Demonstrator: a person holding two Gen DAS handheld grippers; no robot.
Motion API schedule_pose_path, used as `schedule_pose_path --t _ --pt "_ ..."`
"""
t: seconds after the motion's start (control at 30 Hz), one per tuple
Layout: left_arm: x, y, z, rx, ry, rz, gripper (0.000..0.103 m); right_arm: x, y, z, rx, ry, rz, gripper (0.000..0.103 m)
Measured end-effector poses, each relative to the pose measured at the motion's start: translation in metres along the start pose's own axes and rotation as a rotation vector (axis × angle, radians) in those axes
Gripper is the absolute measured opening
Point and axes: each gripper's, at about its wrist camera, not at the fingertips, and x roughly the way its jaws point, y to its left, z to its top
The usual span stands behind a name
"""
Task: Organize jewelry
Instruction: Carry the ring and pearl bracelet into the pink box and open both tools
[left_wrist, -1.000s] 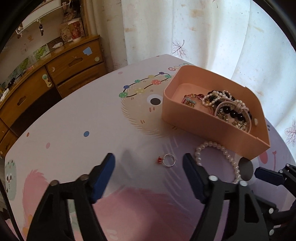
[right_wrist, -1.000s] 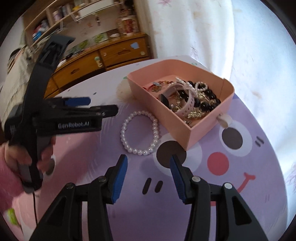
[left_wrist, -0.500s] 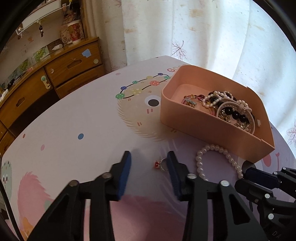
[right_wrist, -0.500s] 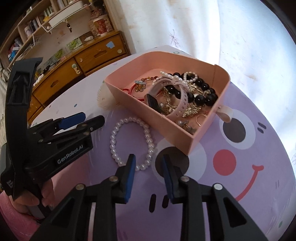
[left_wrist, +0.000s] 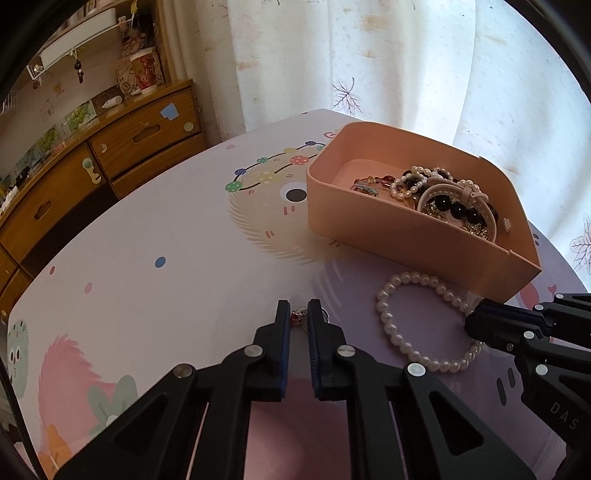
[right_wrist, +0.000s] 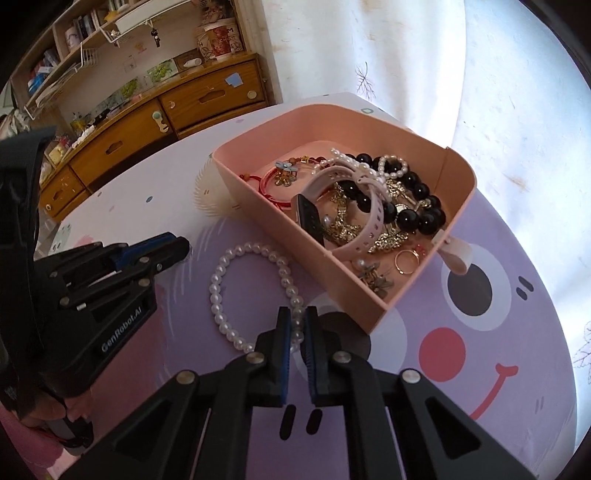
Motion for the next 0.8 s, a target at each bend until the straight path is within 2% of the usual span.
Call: schedule_pose_path --t 0.23,0.37,0.67,0.8 --pt "-0.012 0.001 0.007 -0.052 -0.020 0.005 0.005 -0.007 -0.013 -0.003 0.098 0.035 0.098 0.007" --pt "-0.027 0.002 0.017 -0.105 -0.052 -0.007 0.005 -0.022 -0.015 -0.002 0.102 0.015 0.162 0.007" --pt "-0.068 -0.013 0.044 -0.185 -0.156 -0.032 0.005 -0.089 -0.018 0.017 0.013 -0.145 0.318 0.007" --pt "-0.076 -0.030 0.055 -0.187 -0.173 -0.030 0.005 -0.114 -0.025 0.027 -0.046 -0.229 0.316 0.007"
